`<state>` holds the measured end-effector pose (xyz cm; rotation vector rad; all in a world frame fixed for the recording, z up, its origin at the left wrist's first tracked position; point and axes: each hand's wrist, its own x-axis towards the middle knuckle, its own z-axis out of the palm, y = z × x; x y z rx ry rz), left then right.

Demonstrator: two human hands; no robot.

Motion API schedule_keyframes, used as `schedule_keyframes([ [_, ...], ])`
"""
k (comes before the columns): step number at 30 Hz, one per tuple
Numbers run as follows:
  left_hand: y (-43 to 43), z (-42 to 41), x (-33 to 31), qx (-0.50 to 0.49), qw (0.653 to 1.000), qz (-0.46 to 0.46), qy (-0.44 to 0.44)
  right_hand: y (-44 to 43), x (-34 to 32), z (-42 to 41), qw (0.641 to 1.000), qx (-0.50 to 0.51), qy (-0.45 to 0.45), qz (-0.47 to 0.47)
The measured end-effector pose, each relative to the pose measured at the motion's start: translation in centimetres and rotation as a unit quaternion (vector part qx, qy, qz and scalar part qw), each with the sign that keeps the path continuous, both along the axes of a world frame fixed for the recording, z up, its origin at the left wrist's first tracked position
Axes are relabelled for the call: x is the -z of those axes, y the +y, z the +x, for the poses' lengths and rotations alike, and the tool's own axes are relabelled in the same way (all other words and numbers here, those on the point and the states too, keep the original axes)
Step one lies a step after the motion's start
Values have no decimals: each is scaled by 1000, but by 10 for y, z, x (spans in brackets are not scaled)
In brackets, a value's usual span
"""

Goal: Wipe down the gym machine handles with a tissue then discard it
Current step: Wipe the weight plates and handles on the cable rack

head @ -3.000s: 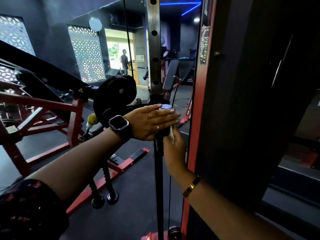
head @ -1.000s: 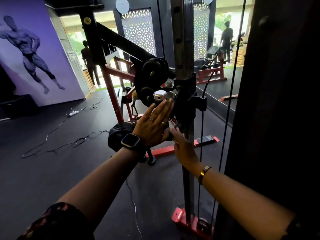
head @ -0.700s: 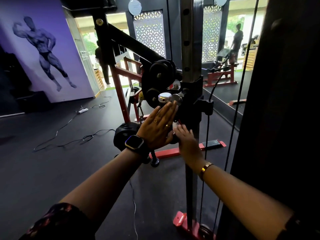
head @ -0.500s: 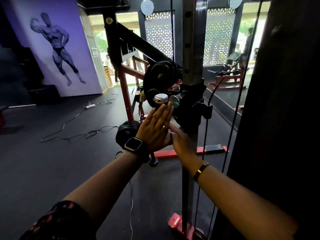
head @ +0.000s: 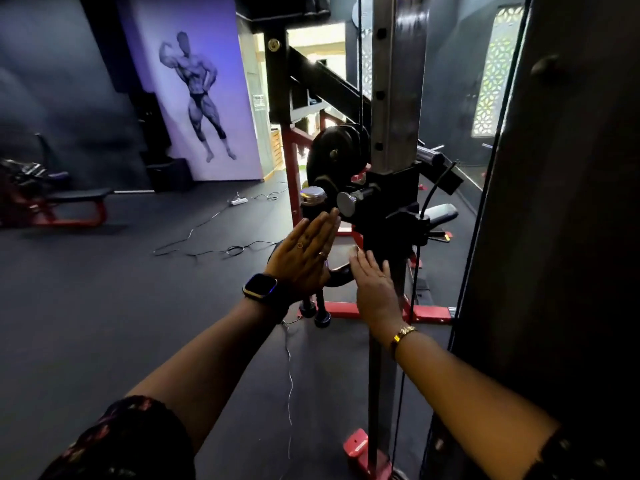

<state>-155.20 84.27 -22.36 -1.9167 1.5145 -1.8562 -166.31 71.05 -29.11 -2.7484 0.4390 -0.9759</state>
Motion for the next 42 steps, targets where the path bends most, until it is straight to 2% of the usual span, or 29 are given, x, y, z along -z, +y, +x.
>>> schedule_keyframes([
  [3, 2, -4, -3, -4, 1000, 11, -2, 17, 4, 5, 999, -28, -21, -29],
  [7, 10, -8, -12, -3, 999, 50, -12, 8, 5, -1, 992, -103, -2, -77],
  [9, 15, -8, -20, -8, 997, 78, -24, -7, 7, -4, 993, -72, -6, -96],
  [12, 19, -7, -29, -18, 992, 115, -44, -26, 4, -3, 998, -8, 0, -60],
  [17, 19, -11, -26, -59, 990, 122, -26, -21, 8, 1, 999, -1, -22, -31],
  [19, 19, -12, -25, -70, 990, 117, -22, -5, 17, -1, 999, -24, -38, -24],
  [23, 19, -13, -25, -73, 990, 117, -27, -9, 22, -10, 985, -145, -53, -74],
  [25, 19, -14, -27, -83, 988, 128, -38, -21, 23, -12, 987, -128, -51, -86],
  [29, 20, -14, -36, -84, 982, 157, -61, -20, 11, 0, 997, -41, -34, -47],
  [34, 22, -16, -47, -89, 984, 146, -40, -2, 3, 15, 999, -27, -39, -11],
  [39, 21, -13, -50, -89, 984, 156, -12, -4, 20, 7, 986, -108, -78, -96],
  [42, 20, -11, -47, -85, 985, 149, -6, -25, 14, 11, 992, -44, -65, -95],
])
